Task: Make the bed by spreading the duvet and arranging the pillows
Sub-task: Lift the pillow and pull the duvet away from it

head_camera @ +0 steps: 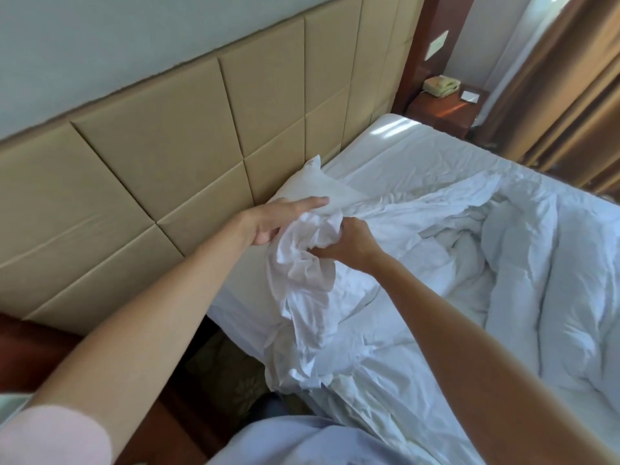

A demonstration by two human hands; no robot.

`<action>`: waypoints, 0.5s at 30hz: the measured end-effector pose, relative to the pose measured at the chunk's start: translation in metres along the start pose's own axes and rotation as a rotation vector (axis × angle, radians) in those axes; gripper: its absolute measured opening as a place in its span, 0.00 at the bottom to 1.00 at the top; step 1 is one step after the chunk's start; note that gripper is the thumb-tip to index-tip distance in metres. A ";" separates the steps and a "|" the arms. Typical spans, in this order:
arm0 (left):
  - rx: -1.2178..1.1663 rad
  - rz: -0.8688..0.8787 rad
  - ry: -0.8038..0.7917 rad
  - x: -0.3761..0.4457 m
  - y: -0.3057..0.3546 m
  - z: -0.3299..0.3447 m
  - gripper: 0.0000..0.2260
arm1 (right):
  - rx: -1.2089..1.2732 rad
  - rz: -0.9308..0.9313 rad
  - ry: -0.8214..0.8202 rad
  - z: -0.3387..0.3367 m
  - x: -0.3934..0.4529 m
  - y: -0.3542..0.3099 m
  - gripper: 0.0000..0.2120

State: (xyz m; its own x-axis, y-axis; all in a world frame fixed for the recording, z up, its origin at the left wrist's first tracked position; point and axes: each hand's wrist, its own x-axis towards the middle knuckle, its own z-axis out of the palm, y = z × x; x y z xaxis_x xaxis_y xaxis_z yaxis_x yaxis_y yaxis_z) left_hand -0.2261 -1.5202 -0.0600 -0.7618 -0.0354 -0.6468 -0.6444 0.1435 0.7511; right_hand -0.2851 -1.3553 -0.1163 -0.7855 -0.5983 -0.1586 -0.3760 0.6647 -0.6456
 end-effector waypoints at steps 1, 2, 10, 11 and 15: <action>0.174 -0.040 0.074 0.002 0.005 0.005 0.44 | -0.011 -0.021 0.016 0.005 -0.002 -0.003 0.27; 0.337 -0.064 0.130 0.002 0.010 0.014 0.50 | 0.029 -0.050 0.043 0.010 -0.004 -0.004 0.27; 0.618 -0.077 0.239 0.011 -0.010 0.029 0.36 | 0.166 -0.274 0.061 0.007 -0.004 0.009 0.28; 0.612 -0.075 0.249 0.012 -0.013 0.030 0.32 | 0.141 -0.280 0.020 0.007 -0.004 0.010 0.30; 0.589 -0.069 0.333 0.016 -0.029 0.029 0.25 | 0.246 -0.250 -0.247 0.009 -0.002 0.024 0.35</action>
State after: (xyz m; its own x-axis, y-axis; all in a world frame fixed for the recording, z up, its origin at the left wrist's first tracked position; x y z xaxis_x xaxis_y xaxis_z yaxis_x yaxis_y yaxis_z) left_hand -0.2176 -1.4967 -0.0957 -0.7610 -0.3526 -0.5446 -0.6203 0.6415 0.4514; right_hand -0.2881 -1.3419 -0.1378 -0.5322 -0.8367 -0.1294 -0.3876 0.3767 -0.8414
